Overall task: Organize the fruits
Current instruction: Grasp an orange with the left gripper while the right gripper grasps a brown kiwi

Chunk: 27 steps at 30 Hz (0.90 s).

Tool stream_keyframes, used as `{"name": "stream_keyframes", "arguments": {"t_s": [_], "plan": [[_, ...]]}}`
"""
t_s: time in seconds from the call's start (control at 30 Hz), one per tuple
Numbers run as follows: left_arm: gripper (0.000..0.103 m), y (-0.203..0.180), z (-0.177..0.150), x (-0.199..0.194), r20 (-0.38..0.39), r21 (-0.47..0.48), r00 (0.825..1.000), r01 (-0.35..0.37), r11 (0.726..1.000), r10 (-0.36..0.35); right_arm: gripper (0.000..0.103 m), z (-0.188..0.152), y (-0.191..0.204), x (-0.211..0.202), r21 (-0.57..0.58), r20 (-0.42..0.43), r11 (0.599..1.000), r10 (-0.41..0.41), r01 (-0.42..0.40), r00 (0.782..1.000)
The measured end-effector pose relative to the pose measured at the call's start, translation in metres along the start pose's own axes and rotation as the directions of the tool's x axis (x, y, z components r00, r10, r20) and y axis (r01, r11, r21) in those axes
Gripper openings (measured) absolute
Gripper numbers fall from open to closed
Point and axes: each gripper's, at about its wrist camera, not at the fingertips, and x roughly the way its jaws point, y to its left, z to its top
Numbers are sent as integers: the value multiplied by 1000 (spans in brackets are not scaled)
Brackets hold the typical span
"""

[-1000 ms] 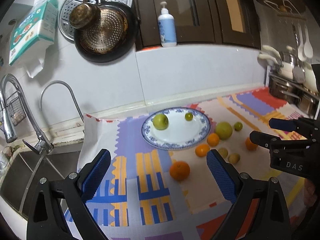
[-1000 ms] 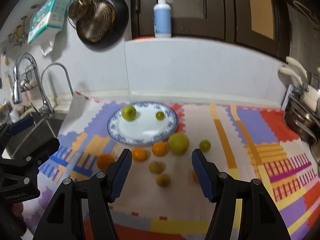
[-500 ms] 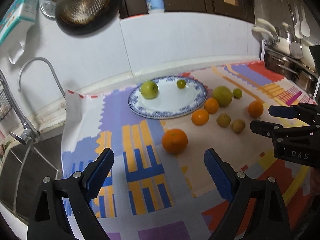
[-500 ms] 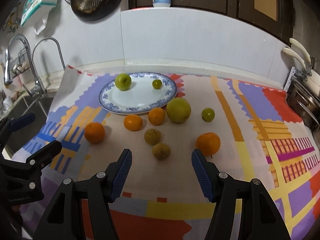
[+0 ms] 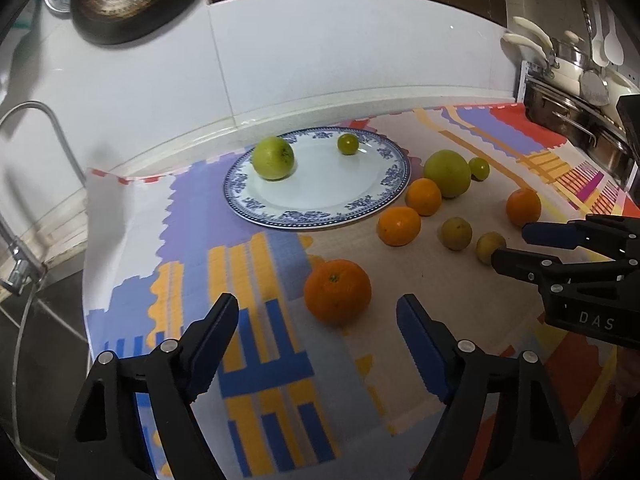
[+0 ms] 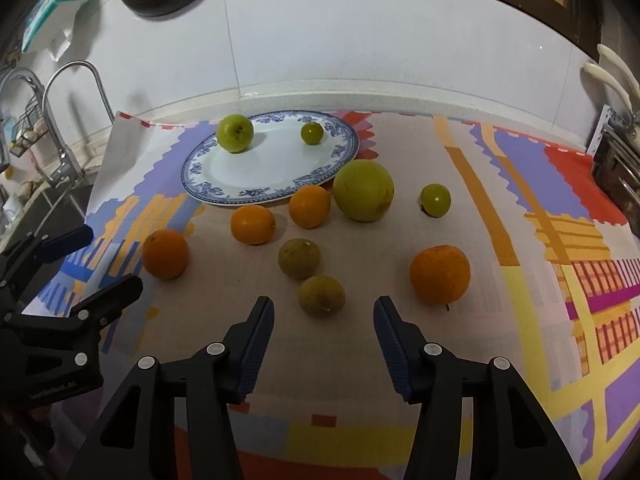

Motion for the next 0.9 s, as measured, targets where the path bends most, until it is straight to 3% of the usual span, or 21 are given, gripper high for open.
{"name": "stream_keyframes", "arguments": {"t_s": [0.5,0.9], "plan": [[46,2,5,28,-64,-49,994,84,995,-87,38,6,-2,20,-3,-35,1000,24,-24,999],[42,-1,8,30,-59,-42,995,73,996,-76,30,6,-4,24,3,-40,999,41,-41,998]]}}
